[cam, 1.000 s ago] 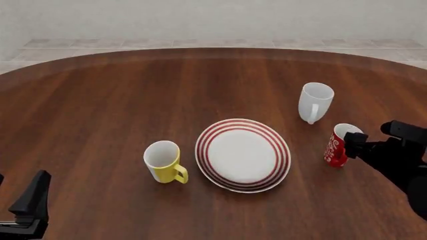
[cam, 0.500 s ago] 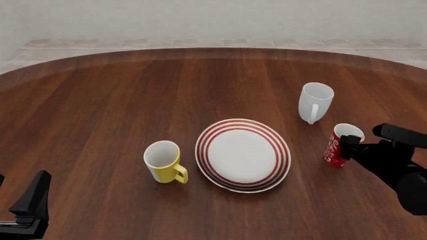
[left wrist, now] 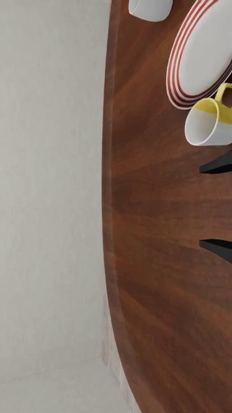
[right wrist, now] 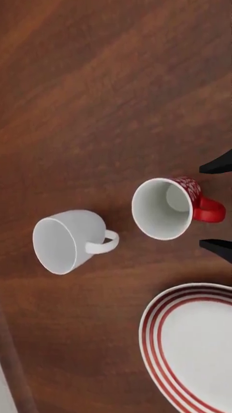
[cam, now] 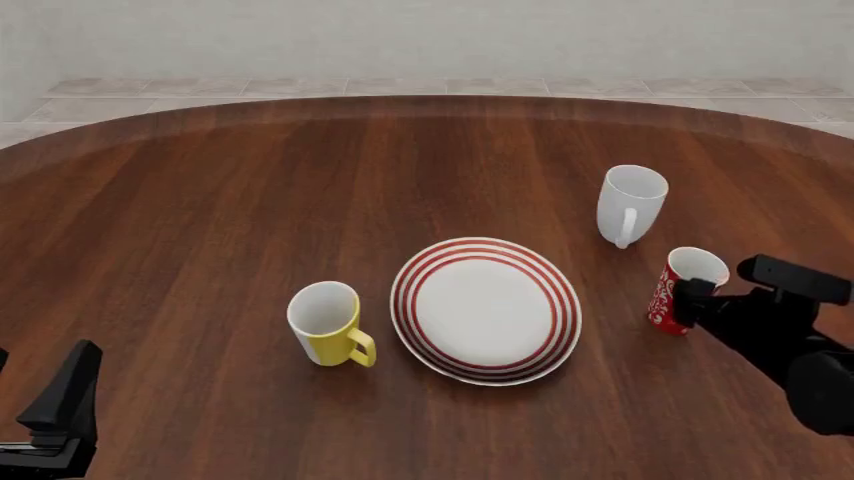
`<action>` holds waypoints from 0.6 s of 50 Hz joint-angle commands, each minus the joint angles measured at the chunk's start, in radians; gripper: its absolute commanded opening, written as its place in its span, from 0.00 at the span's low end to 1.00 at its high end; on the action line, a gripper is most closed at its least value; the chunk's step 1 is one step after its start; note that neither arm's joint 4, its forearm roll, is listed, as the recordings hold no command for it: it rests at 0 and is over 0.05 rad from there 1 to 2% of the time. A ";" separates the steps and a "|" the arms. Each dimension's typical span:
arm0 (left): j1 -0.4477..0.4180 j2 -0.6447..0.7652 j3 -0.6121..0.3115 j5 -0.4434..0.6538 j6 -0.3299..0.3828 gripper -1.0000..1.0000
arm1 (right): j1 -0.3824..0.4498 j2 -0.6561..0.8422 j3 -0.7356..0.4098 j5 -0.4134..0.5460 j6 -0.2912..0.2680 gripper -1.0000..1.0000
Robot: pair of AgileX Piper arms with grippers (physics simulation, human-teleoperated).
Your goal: Pick up the red mug and put it on the plate
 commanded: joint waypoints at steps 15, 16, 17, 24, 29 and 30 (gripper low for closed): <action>-0.001 0.000 -0.002 -0.001 -0.003 1.00 | -0.004 0.059 -0.005 -0.036 -0.008 1.00; 0.000 0.000 -0.003 0.000 -0.004 1.00 | -0.004 0.066 -0.005 -0.041 -0.009 1.00; 0.000 0.000 -0.006 0.003 -0.005 1.00 | -0.002 0.080 -0.007 -0.046 -0.005 1.00; 0.000 0.000 -0.006 0.003 -0.004 1.00 | 0.005 0.100 -0.007 -0.061 0.002 1.00; 0.000 0.000 -0.008 0.004 -0.005 1.00 | 0.005 0.112 -0.004 -0.072 0.000 1.00; 0.000 0.000 -0.008 0.004 -0.005 1.00 | 0.010 0.122 -0.005 -0.075 0.009 1.00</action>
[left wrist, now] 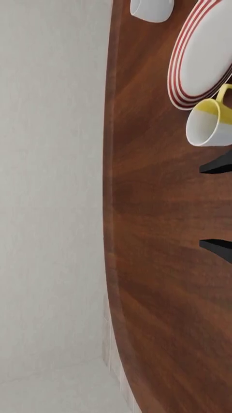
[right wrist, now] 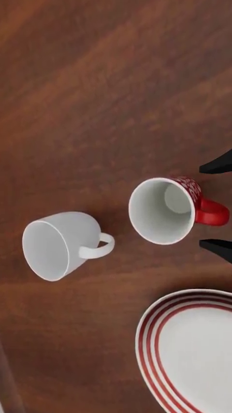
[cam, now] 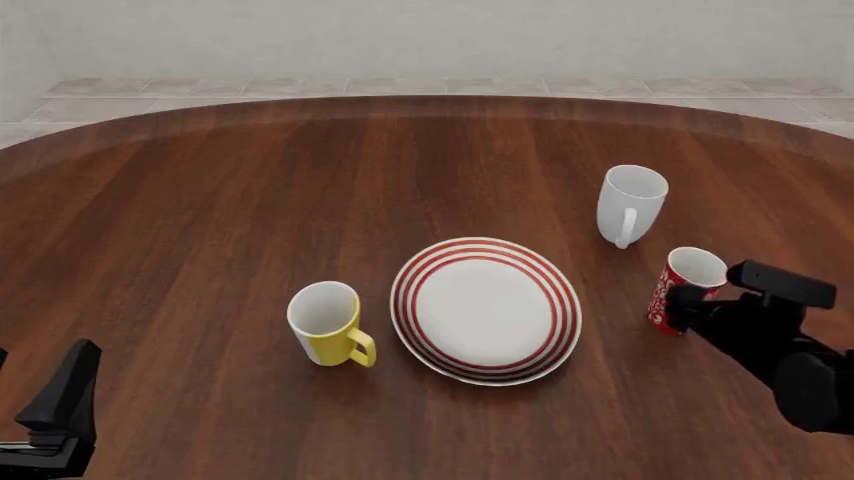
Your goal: Pick up the red mug and put it on the plate
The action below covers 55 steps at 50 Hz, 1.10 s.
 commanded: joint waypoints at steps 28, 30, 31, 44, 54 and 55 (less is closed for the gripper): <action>0.000 0.000 0.007 -0.009 -0.003 1.00 | 0.008 0.065 0.005 -0.043 0.011 1.00; 0.000 0.000 0.009 -0.011 -0.002 1.00 | 0.000 0.066 0.004 -0.038 0.003 0.00; 0.000 0.000 0.008 -0.010 -0.002 1.00 | -0.013 0.037 0.013 -0.036 -0.028 0.00; 0.000 0.000 0.007 -0.009 -0.003 1.00 | 0.009 0.019 0.000 -0.004 -0.023 0.00; -0.001 0.000 0.004 -0.006 -0.002 1.00 | 0.000 -0.063 -0.002 0.042 -0.063 0.00; -0.002 0.000 0.004 -0.006 -0.001 1.00 | -0.001 -0.080 -0.003 0.054 -0.067 0.00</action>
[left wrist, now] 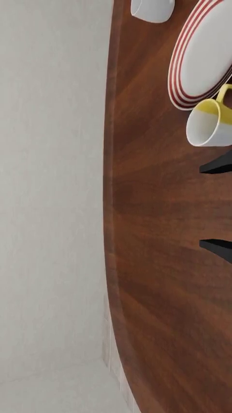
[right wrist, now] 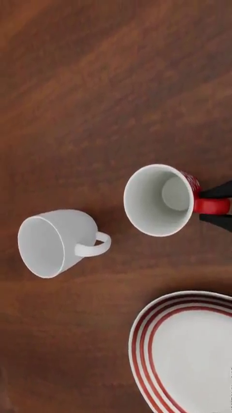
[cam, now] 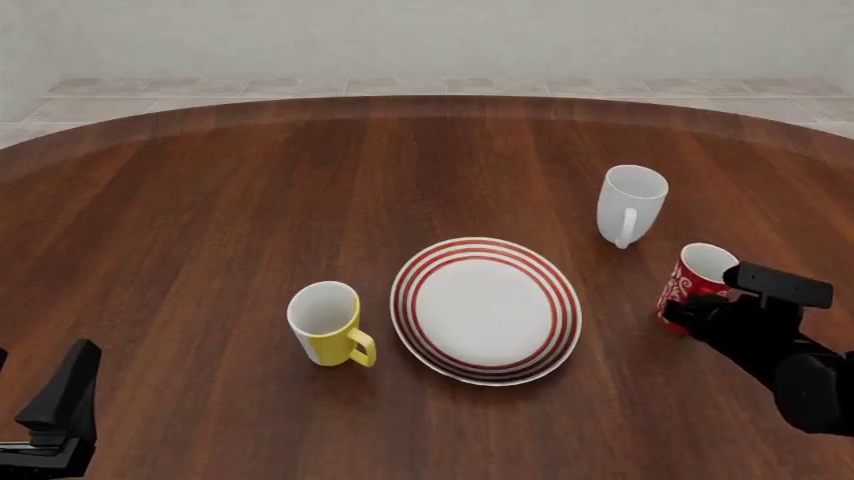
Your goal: Pick up the red mug and put it on the plate
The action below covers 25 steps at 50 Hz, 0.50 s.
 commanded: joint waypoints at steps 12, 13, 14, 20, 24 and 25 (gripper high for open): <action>-0.001 0.000 -0.005 0.004 0.003 1.00 | 0.110 -0.242 -0.058 0.167 -0.088 0.00; -0.002 0.000 -0.006 0.005 0.004 1.00 | 0.109 -0.245 -0.062 0.176 -0.084 0.00; -0.002 0.000 -0.005 0.004 0.004 1.00 | 0.129 -0.250 -0.069 0.182 -0.095 0.00; -0.004 0.000 -0.002 -0.001 0.009 1.00 | 0.182 -0.289 -0.093 0.217 -0.099 0.00; -0.005 0.000 -0.005 0.003 0.010 1.00 | 0.214 -0.307 -0.117 0.244 -0.112 0.00; -0.005 0.000 -0.005 0.003 0.010 1.00 | 0.219 -0.313 -0.120 0.248 -0.114 0.00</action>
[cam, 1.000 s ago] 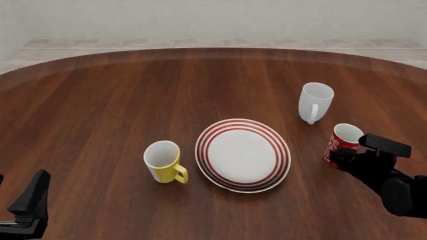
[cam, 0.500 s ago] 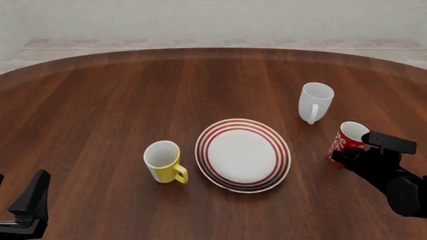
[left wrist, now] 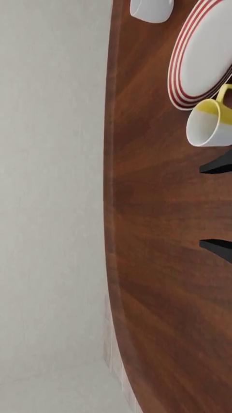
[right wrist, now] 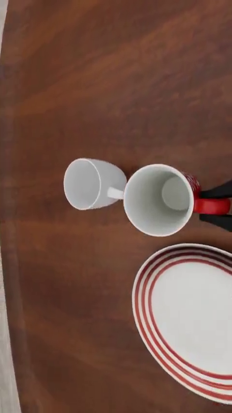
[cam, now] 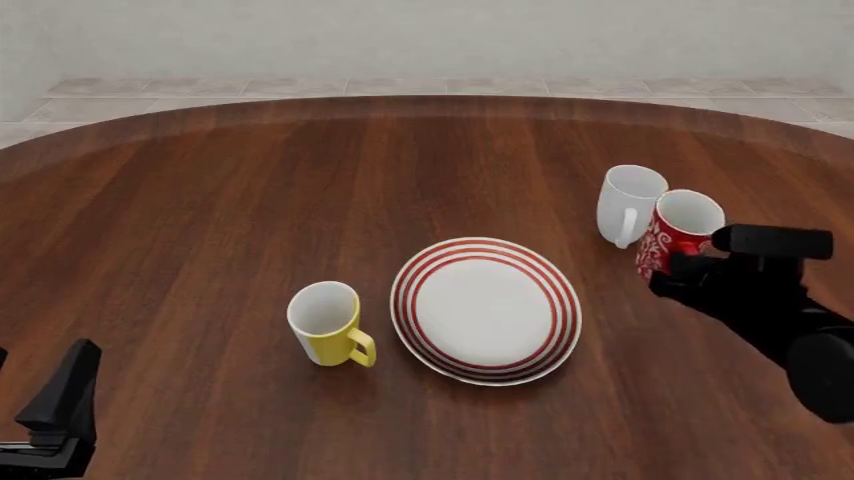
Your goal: Pick up the red mug and put it on the plate
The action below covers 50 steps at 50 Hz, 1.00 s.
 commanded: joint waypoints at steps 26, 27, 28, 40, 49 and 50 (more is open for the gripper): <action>-0.005 0.000 -0.002 -0.001 0.011 1.00 | 0.312 -0.050 -0.140 0.124 -0.039 0.00; -0.005 0.000 -0.004 0.001 0.011 1.00 | 0.317 -0.050 -0.142 0.127 -0.040 0.00; -0.004 0.000 -0.006 0.003 0.011 1.00 | 0.329 -0.048 -0.146 0.130 -0.042 0.00; -0.006 0.000 -0.003 0.001 0.013 1.00 | 0.373 -0.026 -0.157 0.126 -0.046 0.00; -0.005 0.000 -0.005 0.002 0.013 1.00 | 0.400 0.015 -0.171 0.117 -0.046 0.00; -0.005 0.000 -0.002 -0.001 0.012 1.00 | 0.404 0.018 -0.173 0.118 -0.045 0.00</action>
